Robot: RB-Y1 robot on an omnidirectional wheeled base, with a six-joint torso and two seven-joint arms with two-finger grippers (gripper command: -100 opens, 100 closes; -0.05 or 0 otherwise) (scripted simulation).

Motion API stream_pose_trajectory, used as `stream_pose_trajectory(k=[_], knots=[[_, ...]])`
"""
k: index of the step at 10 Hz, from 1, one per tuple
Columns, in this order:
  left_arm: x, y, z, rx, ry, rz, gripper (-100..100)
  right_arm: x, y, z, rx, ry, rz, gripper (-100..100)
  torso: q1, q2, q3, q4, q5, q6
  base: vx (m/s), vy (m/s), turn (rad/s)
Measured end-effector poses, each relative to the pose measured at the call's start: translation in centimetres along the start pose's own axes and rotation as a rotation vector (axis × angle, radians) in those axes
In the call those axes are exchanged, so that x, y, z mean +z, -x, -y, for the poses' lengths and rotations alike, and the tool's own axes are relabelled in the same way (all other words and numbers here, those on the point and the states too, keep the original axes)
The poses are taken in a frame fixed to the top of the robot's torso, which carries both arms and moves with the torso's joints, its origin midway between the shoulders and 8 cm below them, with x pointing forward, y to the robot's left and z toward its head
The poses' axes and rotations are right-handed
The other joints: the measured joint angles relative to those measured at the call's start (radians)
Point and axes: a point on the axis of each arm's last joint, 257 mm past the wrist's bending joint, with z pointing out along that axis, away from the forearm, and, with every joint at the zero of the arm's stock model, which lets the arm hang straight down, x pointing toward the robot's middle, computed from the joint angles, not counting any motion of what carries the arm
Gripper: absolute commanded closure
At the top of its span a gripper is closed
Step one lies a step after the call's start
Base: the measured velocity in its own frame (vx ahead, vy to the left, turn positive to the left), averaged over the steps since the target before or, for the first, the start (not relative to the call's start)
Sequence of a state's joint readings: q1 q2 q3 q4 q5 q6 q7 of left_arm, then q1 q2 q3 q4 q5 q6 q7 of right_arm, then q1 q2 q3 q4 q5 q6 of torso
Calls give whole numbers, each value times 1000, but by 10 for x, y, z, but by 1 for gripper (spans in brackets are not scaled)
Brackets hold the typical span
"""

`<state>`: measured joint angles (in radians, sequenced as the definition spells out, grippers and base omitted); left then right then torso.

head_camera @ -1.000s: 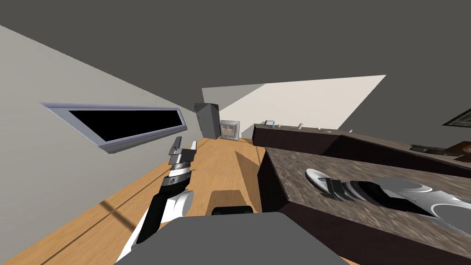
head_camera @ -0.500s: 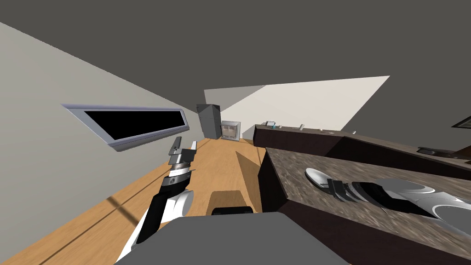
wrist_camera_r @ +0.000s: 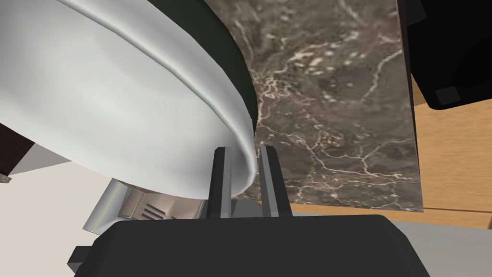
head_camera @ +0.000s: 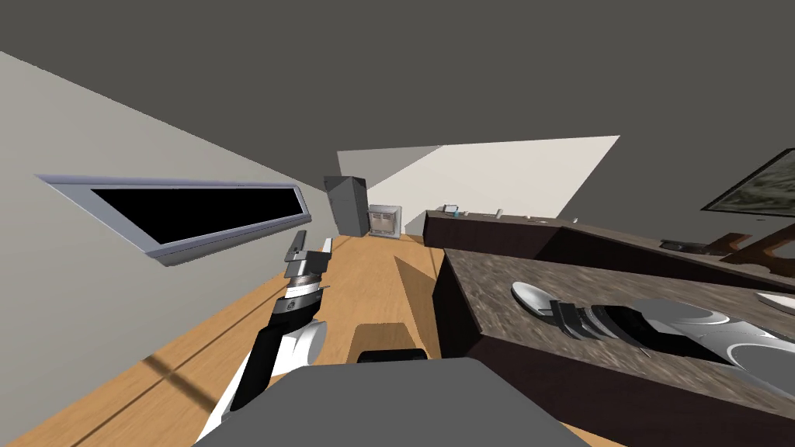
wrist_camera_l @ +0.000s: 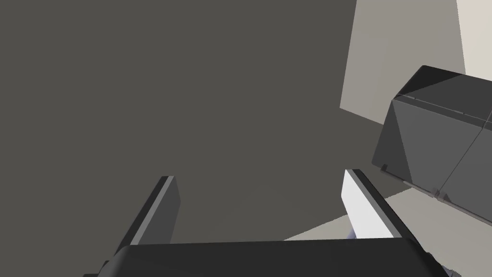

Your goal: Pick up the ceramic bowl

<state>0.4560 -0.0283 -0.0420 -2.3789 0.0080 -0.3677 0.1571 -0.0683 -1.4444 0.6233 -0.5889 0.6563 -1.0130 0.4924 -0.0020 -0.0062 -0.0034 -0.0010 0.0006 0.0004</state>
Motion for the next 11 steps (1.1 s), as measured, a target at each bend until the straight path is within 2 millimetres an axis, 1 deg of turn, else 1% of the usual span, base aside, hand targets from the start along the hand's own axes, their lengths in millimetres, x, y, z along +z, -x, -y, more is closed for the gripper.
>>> stream_pose_trajectory(k=[1, 3, 4, 5, 7, 8, 9, 10, 11], knots=[[0, 0, 0, 0, 0, 0, 0, 0, 1, -1, -5, 4, 0, 100, 0, 1, 0, 0, 0, -2, 60, -13, -132], [0, 0, 0, 0, 0, 0, 0, 1, 12, -2, -34, 15, 13, 100, 0, 0, 0, 0, 1, 0, 102, -8, -186], [0, 0, 0, 0, 0, 0, 0, 0, 14, -4, -44, 20, 14, 100, 1, 0, 0, 0, 1, -2, 68, -2, -152], [0, 0, 0, 0, 0, 0, 0, 0, 20, -5, -60, 28, 21, 100, 2, 1, 1, 1, 1, -1, 104, 10, -257], [0, 0, 0, 0, 0, 0, 0, 0, 26, -8, -90, 41, 30, 100, 3, 1, 1, 1, 2, -3, 84, 3, -119], [0, 0, 0, 0, 0, 0, 0, 0, 32, -10, -106, 48, 36, 100, 2, 1, 1, 1, 2, -2, 112, -8, -267], [0, 0, 0, 0, 0, 0, 0, 1, 38, -10, -127, 54, 43, 100, 2, 0, 0, 1, 2, -1, 79, 12, -97], [0, 0, 0, 0, 0, 0, 0, -1, 40, -12, -138, 60, 43, 100, 3, 1, 1, 1, 3, -3, 72, 8, -120], [0, 0, 0, 0, 0, 0, 0, -1, 46, -12, -155, 65, 48, 100, 4, 2, 1, 2, 3, -2, 103, 14, -279]])
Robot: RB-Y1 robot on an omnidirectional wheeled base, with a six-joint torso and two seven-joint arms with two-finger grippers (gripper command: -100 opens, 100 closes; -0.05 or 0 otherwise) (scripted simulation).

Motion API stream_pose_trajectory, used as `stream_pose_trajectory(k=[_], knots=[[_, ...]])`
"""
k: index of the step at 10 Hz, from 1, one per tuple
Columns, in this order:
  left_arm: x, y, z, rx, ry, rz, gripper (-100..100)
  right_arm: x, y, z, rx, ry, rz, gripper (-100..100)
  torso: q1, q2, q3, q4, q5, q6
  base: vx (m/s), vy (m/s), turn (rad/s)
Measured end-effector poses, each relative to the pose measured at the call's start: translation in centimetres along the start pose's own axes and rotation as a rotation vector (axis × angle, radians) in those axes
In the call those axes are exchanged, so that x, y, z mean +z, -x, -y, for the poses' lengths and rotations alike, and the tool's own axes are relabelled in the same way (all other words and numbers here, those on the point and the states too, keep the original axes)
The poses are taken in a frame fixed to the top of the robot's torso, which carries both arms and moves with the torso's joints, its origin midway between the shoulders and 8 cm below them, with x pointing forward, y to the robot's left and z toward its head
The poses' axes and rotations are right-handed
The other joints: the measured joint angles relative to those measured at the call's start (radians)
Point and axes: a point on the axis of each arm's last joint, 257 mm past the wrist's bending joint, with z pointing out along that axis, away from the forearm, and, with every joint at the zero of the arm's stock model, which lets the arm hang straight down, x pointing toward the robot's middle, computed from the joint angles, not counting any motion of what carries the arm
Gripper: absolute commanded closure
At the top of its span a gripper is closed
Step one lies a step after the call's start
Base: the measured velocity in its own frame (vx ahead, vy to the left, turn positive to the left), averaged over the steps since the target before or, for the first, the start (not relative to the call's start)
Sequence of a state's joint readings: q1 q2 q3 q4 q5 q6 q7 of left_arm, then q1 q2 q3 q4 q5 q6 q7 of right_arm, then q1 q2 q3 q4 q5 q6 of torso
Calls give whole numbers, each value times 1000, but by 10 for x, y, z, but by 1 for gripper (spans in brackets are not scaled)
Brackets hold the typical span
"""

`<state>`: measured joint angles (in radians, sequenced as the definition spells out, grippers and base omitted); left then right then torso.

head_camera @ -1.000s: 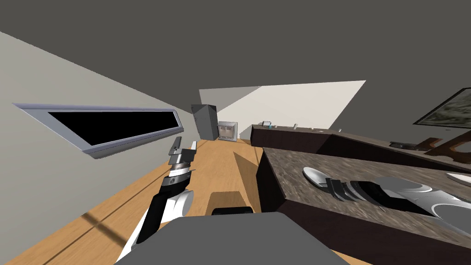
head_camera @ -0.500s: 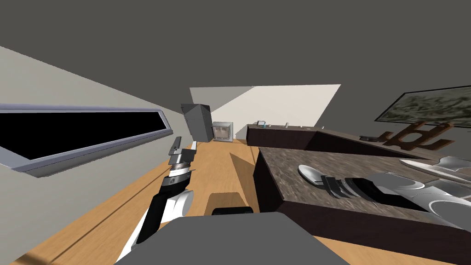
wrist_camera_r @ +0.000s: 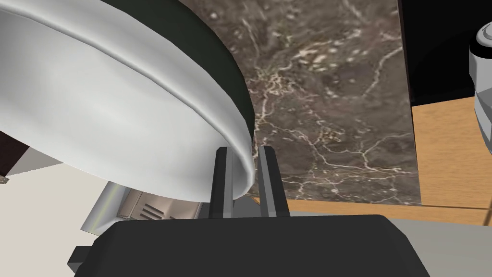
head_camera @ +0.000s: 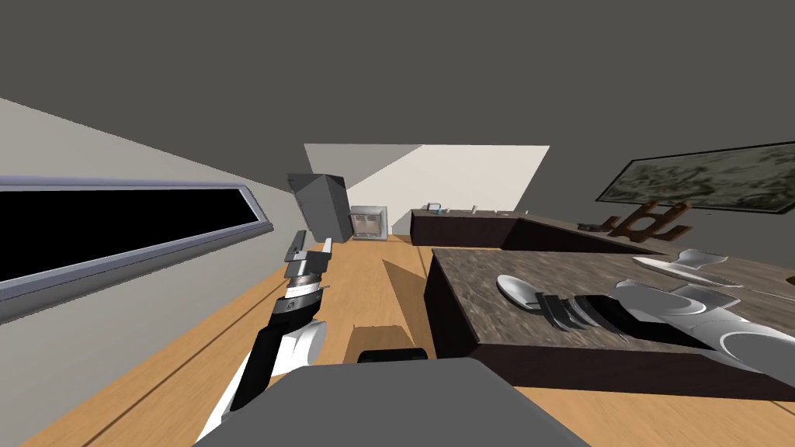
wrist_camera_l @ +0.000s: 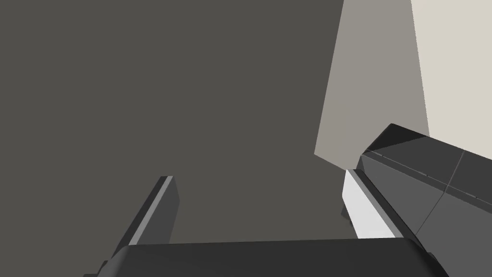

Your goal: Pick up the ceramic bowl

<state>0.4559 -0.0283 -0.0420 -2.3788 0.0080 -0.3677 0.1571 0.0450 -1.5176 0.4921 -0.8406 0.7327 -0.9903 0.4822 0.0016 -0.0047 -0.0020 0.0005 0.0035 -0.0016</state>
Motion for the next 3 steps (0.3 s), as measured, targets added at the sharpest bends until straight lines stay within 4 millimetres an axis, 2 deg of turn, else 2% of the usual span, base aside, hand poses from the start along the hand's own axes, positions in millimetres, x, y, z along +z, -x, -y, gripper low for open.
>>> stream_pose_trajectory(k=[1, 2, 3], knots=[[0, 0, 0, 0, 0, 0, 0, -1, 6, 0, -20, 6, 5, 100, 0, 0, 0, 0, 0, 2, 78, 20, -121], [0, 0, 0, 0, 0, 0, 0, -1, 9, -1, -32, 12, 6, 100, 1, 1, 0, 0, 0, 0, 25, 8, 1], [0, 0, 0, 0, 0, 0, 0, -1, 10, -1, -33, 12, 6, 0, 0, 3, 2, 1, 0, 0, 6, 2, 4]])
